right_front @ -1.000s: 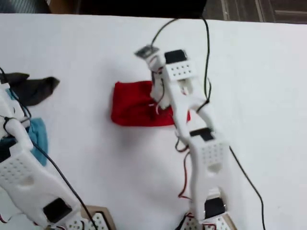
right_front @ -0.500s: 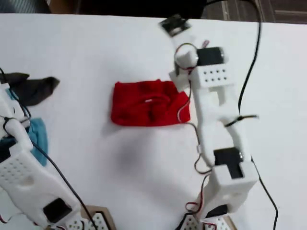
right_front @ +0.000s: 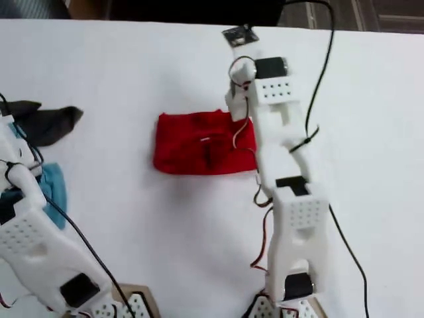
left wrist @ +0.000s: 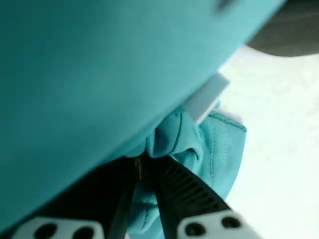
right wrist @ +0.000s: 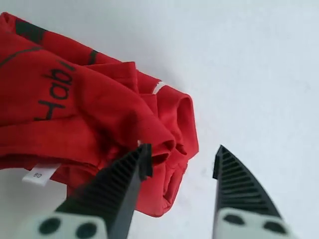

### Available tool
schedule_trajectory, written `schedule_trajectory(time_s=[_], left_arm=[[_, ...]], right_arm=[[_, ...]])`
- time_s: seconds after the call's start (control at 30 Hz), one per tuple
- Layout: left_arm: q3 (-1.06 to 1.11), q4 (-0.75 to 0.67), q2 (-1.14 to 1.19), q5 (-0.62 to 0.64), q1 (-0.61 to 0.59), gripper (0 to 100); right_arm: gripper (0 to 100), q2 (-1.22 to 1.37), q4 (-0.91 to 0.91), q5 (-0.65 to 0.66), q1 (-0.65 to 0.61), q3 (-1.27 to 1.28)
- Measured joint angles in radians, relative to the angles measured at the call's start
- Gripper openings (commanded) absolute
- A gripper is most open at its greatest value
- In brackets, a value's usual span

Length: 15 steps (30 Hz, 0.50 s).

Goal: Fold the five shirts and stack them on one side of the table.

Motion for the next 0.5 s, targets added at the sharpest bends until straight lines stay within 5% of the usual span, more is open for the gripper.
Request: schedule_trajectory(time_s=[0.37, 0.5], left_arm=[[0.0, 0.0, 0.0, 0.0, 0.0, 3], [0.0, 0.0, 0.0, 0.0, 0.0, 3]], right_arm=[[18.7, 0.146, 0.037, 0.0, -0.049, -0.08], [0.5, 0.158, 0.049, 0.0, -0.049, -0.08]])
